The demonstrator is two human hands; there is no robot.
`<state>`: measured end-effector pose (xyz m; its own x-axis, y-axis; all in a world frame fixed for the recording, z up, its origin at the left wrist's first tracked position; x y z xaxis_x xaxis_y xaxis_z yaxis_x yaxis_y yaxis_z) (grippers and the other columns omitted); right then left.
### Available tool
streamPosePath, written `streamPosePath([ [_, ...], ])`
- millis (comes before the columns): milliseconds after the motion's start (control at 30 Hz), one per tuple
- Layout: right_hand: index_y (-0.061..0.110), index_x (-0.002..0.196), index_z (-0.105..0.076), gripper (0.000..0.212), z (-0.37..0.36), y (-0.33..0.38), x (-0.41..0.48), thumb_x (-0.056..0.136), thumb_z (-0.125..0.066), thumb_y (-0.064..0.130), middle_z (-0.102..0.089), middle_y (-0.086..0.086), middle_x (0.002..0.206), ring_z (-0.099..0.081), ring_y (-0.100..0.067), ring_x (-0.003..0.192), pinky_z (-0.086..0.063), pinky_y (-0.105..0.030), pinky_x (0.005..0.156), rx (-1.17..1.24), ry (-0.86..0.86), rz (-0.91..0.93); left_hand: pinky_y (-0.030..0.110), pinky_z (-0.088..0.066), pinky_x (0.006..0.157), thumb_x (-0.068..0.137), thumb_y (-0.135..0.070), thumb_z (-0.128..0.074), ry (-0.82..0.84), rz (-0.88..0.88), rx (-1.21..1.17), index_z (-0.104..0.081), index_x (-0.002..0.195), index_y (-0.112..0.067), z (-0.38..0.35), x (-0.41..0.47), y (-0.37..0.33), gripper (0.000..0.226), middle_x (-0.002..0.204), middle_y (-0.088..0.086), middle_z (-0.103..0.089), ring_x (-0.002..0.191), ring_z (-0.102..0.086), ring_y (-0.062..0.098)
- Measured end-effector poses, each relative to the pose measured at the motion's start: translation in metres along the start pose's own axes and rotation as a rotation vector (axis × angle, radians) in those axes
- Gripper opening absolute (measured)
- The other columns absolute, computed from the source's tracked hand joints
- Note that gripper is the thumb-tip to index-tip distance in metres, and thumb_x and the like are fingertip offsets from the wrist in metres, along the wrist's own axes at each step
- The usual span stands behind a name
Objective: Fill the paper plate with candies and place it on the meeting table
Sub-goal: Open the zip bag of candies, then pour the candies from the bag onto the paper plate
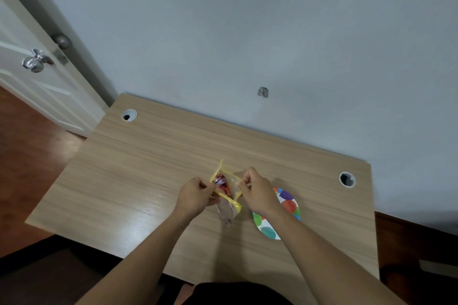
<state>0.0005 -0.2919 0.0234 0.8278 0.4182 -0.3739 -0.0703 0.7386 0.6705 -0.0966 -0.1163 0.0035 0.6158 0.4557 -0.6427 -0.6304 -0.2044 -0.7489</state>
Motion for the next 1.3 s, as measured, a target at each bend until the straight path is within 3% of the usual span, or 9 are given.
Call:
streamPosePath([
  [200, 0.020, 0.096, -0.044, 0.007, 0.027, -0.006, 0.009, 0.102, -0.047, 0.020, -0.069, -0.014, 0.083, -0.064, -0.038, 0.076, -0.055, -0.047, 0.069, -0.215, -0.023, 0.029, 0.040, -0.066, 0.067, 0.086, -0.037, -0.072, -0.081, -0.026, 0.486, -0.067, 0.085, -0.009, 0.046, 0.011, -0.008, 0.029, 0.064, 0.004, -0.081, 0.067, -0.080, 0.024],
  [500, 0.023, 0.095, -0.053, 0.012, 0.039, 0.019, 0.007, 0.104, -0.057, 0.029, -0.072, -0.001, 0.083, -0.069, -0.025, 0.077, -0.057, -0.044, 0.072, -0.149, 0.032, 0.179, 0.038, -0.058, 0.091, 0.090, -0.048, -0.065, 0.280, -0.113, 0.509, -0.052, 0.139, -0.034, 0.067, 0.016, 0.003, 0.053, 0.128, -0.005, -0.065, 0.105, -0.071, 0.015],
  [600, 0.028, 0.095, -0.052, 0.014, 0.044, 0.018, 0.005, 0.103, -0.060, 0.035, -0.074, 0.001, 0.087, -0.071, -0.021, 0.074, -0.060, -0.046, 0.072, -0.157, 0.040, 0.206, 0.045, -0.053, 0.109, 0.104, -0.024, -0.049, 0.266, -0.195, 0.413, -0.049, 0.145, -0.040, 0.062, 0.013, 0.001, 0.044, 0.144, 0.001, -0.059, 0.128, -0.061, 0.020],
  [667, 0.030, 0.096, -0.052, 0.014, 0.051, 0.016, 0.001, 0.104, -0.061, 0.038, -0.074, 0.005, 0.092, -0.072, -0.018, 0.074, -0.061, -0.045, 0.073, -0.141, 0.053, 0.229, 0.046, -0.047, 0.116, 0.101, 0.000, -0.046, 0.228, -0.358, 0.540, -0.042, 0.147, -0.049, 0.059, 0.019, 0.003, 0.068, 0.152, 0.005, -0.052, 0.136, -0.054, 0.024],
  [867, 0.028, 0.097, -0.058, 0.015, 0.080, 0.013, -0.021, 0.100, -0.066, 0.039, -0.074, 0.008, 0.095, -0.075, -0.020, 0.089, -0.061, -0.047, 0.086, 0.010, 0.074, 0.257, 0.040, -0.027, 0.130, 0.087, -0.025, -0.086, 0.388, -0.662, 0.890, -0.022, 0.169, -0.039, 0.010, 0.023, -0.003, 0.105, 0.174, -0.003, -0.022, 0.160, -0.025, 0.021],
  [967, 0.024, 0.095, -0.061, 0.015, 0.098, 0.009, -0.030, 0.099, -0.068, 0.037, -0.076, 0.013, 0.089, -0.074, -0.011, 0.088, -0.058, -0.039, 0.085, 0.091, -0.010, 0.209, 0.035, -0.034, 0.128, 0.093, -0.029, -0.079, 0.470, -0.864, 0.790, -0.051, 0.157, -0.031, -0.020, 0.010, -0.019, 0.070, 0.167, -0.023, -0.037, 0.157, -0.034, 0.007],
  [1033, 0.017, 0.095, -0.061, 0.017, 0.110, 0.000, -0.036, 0.101, -0.069, 0.031, -0.077, 0.017, 0.079, -0.068, -0.004, 0.071, -0.051, -0.030, 0.073, 0.181, -0.034, 0.157, 0.022, -0.055, 0.101, 0.100, -0.014, -0.067, 0.447, -0.872, 0.720, -0.072, 0.124, -0.043, -0.036, 0.000, -0.027, 0.038, 0.131, -0.040, -0.064, 0.121, -0.065, -0.009],
  [1100, 0.011, 0.095, -0.063, 0.020, 0.121, -0.012, -0.044, 0.103, -0.068, 0.029, -0.079, 0.014, 0.079, -0.064, 0.001, 0.065, -0.048, -0.022, 0.070, 0.311, -0.025, 0.089, 0.028, -0.061, 0.079, 0.101, -0.005, -0.057, 0.425, -0.798, 0.682, -0.075, 0.100, -0.044, -0.050, -0.003, -0.030, 0.043, 0.097, -0.029, -0.078, 0.088, -0.075, -0.007],
  [1300, 0.018, 0.115, -0.080, 0.058, 0.129, -0.061, -0.065, 0.110, -0.039, 0.059, -0.084, 0.002, 0.114, -0.076, -0.013, 0.113, -0.054, -0.034, 0.103, 0.683, -0.073, -0.176, 0.019, -0.046, 0.113, 0.109, -0.009, -0.044, 0.504, -0.739, 0.544, -0.074, 0.132, -0.020, -0.081, -0.024, -0.026, 0.039, 0.138, -0.010, -0.072, 0.132, -0.063, 0.000],
])
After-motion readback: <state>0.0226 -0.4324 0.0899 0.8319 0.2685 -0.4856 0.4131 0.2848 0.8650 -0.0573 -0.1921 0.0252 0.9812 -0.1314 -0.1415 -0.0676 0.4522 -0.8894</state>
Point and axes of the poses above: each hand's wrist, its own x-axis towards the middle knuckle, its own z-axis out of the back of the hand, y = z × x, the point moved 1 cm from there along x, towards the middle knuckle
